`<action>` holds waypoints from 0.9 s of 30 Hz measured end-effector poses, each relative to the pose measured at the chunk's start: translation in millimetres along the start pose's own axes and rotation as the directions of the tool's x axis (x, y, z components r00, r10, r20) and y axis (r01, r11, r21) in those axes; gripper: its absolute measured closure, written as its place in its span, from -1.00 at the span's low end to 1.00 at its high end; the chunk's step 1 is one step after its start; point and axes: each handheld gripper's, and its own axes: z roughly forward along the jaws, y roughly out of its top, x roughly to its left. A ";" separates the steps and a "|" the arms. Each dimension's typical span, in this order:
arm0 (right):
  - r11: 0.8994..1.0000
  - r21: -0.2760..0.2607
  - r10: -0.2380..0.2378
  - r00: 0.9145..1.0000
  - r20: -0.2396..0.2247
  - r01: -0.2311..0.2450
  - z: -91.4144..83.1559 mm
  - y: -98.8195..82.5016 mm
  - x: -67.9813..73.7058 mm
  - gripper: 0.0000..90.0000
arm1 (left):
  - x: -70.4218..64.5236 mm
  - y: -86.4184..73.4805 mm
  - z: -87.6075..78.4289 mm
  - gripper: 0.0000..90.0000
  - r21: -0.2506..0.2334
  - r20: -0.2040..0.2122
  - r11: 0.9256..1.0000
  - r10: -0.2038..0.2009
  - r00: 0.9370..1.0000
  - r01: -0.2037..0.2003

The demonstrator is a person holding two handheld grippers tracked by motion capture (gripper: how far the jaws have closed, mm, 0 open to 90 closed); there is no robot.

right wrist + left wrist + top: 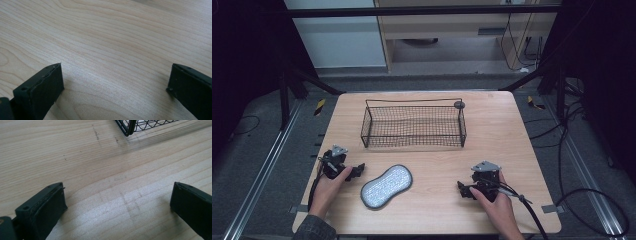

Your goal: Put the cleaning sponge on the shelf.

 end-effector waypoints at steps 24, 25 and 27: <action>1.000 0.000 -0.018 1.000 -0.022 0.018 -4.0 -3.7 -1.0 -0.99 | -29.4 23.1 -49.5 -0.92 -0.019 0.052 0.992 0.126 0.991 -0.125; 1.000 -0.001 -0.025 0.999 -0.028 0.025 -3.1 -2.9 -2.3 -0.99 | -31.4 24.5 -50.9 -0.92 -0.021 0.055 0.991 0.134 0.989 -0.133; 1.000 -0.002 -0.027 0.999 -0.026 0.027 -2.9 -2.8 -2.9 -0.99 | -35.6 27.0 -53.2 -0.91 -0.036 0.062 0.989 0.145 0.987 -0.143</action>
